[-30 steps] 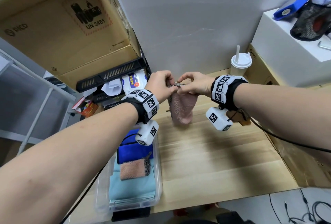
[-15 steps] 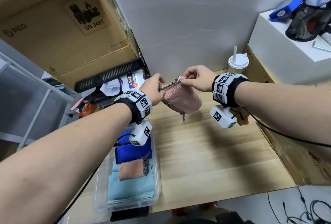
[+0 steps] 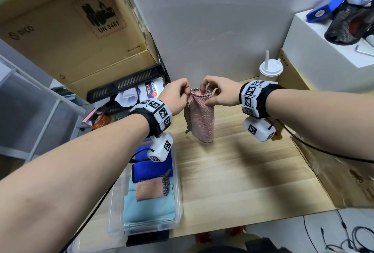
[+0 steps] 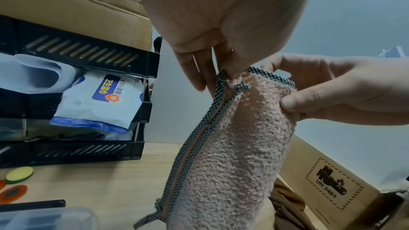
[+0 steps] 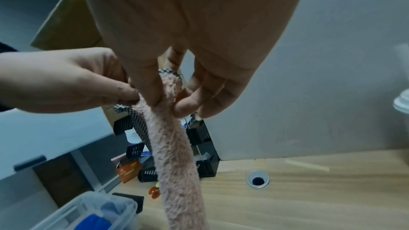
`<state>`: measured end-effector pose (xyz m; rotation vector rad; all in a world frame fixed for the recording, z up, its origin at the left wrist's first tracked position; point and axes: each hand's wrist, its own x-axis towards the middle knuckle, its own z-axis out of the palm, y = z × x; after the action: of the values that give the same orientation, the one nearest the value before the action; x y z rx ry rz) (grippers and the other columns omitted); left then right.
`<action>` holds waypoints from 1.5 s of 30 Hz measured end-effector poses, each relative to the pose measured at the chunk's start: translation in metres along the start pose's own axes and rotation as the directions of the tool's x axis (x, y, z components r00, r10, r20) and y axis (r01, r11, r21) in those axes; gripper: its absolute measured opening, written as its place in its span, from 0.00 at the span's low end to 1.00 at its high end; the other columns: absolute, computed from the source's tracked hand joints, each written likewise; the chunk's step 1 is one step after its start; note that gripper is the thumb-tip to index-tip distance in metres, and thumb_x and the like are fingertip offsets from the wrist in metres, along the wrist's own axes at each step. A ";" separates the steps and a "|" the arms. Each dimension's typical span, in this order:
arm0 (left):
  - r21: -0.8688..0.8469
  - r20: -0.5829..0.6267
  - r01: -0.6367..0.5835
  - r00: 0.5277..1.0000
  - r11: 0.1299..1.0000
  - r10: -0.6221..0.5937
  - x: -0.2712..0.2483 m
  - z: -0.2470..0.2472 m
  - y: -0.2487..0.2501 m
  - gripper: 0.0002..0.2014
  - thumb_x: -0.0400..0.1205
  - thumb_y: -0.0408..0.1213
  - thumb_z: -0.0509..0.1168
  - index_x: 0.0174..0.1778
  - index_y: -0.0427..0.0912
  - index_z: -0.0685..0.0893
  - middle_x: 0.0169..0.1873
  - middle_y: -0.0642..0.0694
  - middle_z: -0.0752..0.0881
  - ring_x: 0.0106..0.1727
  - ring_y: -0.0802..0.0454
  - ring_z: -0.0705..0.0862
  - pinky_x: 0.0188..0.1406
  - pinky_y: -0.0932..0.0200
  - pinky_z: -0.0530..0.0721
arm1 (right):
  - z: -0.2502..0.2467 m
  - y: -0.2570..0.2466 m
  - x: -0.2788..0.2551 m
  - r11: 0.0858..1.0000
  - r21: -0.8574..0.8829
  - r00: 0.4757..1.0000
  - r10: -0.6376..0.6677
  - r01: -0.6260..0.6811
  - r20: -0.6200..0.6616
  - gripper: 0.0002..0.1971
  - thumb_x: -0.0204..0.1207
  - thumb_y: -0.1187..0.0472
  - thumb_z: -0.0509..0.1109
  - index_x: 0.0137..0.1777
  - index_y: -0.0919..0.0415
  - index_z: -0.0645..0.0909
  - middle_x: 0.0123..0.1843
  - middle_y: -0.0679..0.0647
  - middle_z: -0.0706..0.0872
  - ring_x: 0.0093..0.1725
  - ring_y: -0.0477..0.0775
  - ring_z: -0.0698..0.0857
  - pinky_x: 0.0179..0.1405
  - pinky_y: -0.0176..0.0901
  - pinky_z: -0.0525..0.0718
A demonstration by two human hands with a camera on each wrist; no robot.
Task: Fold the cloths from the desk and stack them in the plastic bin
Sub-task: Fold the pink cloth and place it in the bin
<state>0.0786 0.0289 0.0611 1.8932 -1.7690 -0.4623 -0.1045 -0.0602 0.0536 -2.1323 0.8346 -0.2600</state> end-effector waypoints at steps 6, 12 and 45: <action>-0.065 0.021 0.021 1.000 0.998 -0.020 0.002 0.000 0.004 0.11 0.75 0.22 0.60 0.38 0.45 0.77 0.34 0.42 0.86 0.29 0.52 0.75 0.34 0.60 0.77 | -0.006 -0.004 -0.008 0.896 -0.444 0.989 0.064 0.003 0.134 0.07 0.69 0.57 0.75 0.45 0.58 0.86 0.34 0.53 0.87 0.35 0.57 0.82 0.39 0.40 0.78; 0.176 0.043 0.044 0.998 0.983 -0.052 -0.002 -0.001 0.003 0.12 0.74 0.24 0.58 0.39 0.49 0.75 0.34 0.51 0.84 0.39 0.44 0.83 0.42 0.52 0.83 | -0.015 -0.006 -0.007 0.869 -0.491 0.997 -0.020 0.052 0.071 0.12 0.79 0.52 0.70 0.49 0.60 0.89 0.43 0.60 0.90 0.40 0.61 0.80 0.45 0.43 0.80; 0.325 0.011 0.082 0.996 0.942 -0.090 0.023 0.001 0.004 0.09 0.71 0.35 0.71 0.33 0.51 0.78 0.31 0.54 0.81 0.40 0.47 0.83 0.41 0.56 0.83 | -0.025 -0.007 0.006 0.934 -0.299 0.971 0.143 -0.197 -0.194 0.16 0.70 0.68 0.63 0.47 0.53 0.90 0.39 0.55 0.88 0.45 0.60 0.83 0.47 0.41 0.81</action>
<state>0.0768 0.0056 0.0646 2.2042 -1.8770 -0.2349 -0.1075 -0.0764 0.0745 -2.3377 1.2250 -0.2312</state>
